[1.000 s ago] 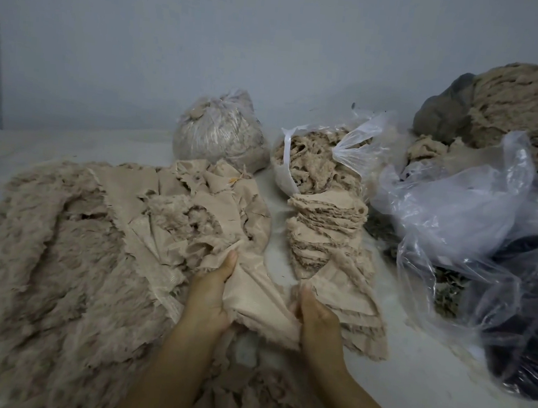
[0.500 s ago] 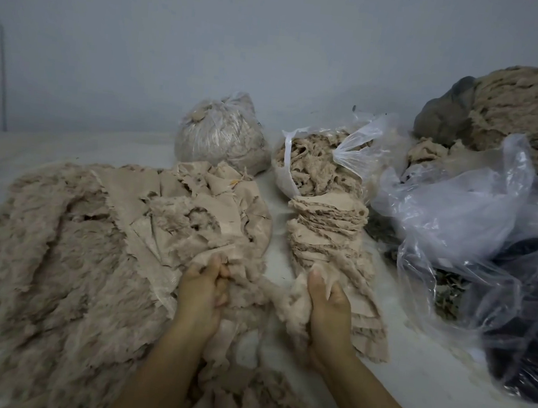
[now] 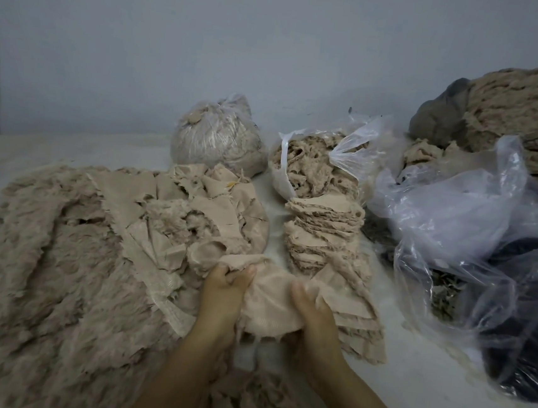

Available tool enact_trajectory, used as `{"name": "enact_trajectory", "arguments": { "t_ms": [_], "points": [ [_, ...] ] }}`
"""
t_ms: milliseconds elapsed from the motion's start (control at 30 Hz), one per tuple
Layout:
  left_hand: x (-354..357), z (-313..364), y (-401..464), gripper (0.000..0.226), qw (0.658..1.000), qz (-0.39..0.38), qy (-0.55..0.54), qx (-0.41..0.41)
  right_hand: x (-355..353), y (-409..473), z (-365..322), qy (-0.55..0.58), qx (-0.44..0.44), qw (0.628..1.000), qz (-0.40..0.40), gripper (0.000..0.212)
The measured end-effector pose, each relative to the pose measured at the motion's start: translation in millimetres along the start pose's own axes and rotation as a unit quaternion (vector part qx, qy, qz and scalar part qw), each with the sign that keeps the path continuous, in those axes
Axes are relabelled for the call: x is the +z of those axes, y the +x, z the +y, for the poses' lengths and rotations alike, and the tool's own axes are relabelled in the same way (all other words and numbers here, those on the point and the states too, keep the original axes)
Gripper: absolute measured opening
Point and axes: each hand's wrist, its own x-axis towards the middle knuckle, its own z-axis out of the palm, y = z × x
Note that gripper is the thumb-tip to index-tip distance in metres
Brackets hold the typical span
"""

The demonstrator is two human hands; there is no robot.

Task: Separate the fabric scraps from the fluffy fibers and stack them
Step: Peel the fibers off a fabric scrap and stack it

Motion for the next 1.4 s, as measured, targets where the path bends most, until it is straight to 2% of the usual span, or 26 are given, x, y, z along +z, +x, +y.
{"name": "enact_trajectory", "arguments": {
  "t_ms": [100,167,200,267,333,400,467,533,633,667,767,900,967,1033,1067,1133,1267,1333,1400],
  "points": [
    [-4,6,-3,0.012,0.995,-0.100,-0.002,-0.013,-10,7,-16,-0.011,0.096,0.995,-0.018,0.067],
    [-4,7,-4,0.016,0.990,-0.141,0.022,-0.016,-15,12,-21,-0.073,0.106,0.991,-0.046,0.061],
    [-4,5,-5,0.017,0.988,-0.146,0.045,-0.015,-15,11,-22,-0.098,0.105,0.988,-0.063,0.049],
    [-1,2,-6,0.014,0.991,-0.124,0.049,-0.012,-12,9,-21,-0.109,0.097,0.986,-0.077,0.024],
    [-1,0,-4,0.010,0.997,-0.063,-0.024,-0.025,-10,7,-17,-0.099,0.084,0.990,-0.052,0.023],
    [-11,0,5,0.005,0.994,0.017,-0.100,-0.039,-12,5,-17,-0.086,0.077,0.993,-0.014,0.031],
    [-21,-4,15,0.012,0.995,0.052,-0.077,-0.035,-16,5,-15,-0.059,0.077,0.995,0.021,0.026],
    [-18,-9,15,0.020,0.999,0.024,-0.038,-0.028,-17,5,-15,-0.035,0.070,0.996,0.032,0.018],
    [1,-16,-1,0.038,0.995,-0.084,-0.010,-0.046,-7,3,-15,-0.021,0.062,0.998,-0.005,0.020],
    [6,-19,-4,0.042,0.994,-0.098,0.015,-0.051,-4,2,-14,-0.026,0.060,0.998,-0.013,0.021],
    [8,-24,-1,0.039,0.991,-0.071,0.110,-0.029,-1,-1,-13,-0.073,0.045,0.996,-0.010,0.025],
    [8,-22,-2,0.018,0.985,-0.090,0.144,-0.020,-5,-2,-10,-0.177,0.005,0.984,0.002,0.023],
    [8,-20,0,0.015,0.994,-0.052,0.096,-0.011,-8,-2,-7,-0.200,-0.006,0.980,0.006,0.030],
    [2,-13,7,0.016,0.999,0.011,0.047,-0.006,-12,-4,-4,-0.213,-0.013,0.977,0.010,0.048],
    [-2,-8,11,0.019,0.999,0.033,0.030,-0.006,-16,-5,-2,-0.215,-0.014,0.976,0.007,0.049],
    [-10,-2,17,0.023,0.999,0.040,0.000,-0.006,-20,-10,-2,-0.216,-0.005,0.976,-0.004,0.034],
    [-20,6,17,0.021,1.000,0.000,-0.014,-0.013,-21,-13,-1,-0.210,-0.010,0.977,-0.029,0.035],
    [-19,8,13,0.029,0.995,-0.082,0.029,-0.046,-19,-12,-3,-0.200,-0.001,0.977,-0.080,0.039],
    [-16,8,6,0.037,0.975,-0.170,0.089,-0.108,-15,-10,-7,-0.187,0.006,0.975,-0.119,0.046]
  ]
}}
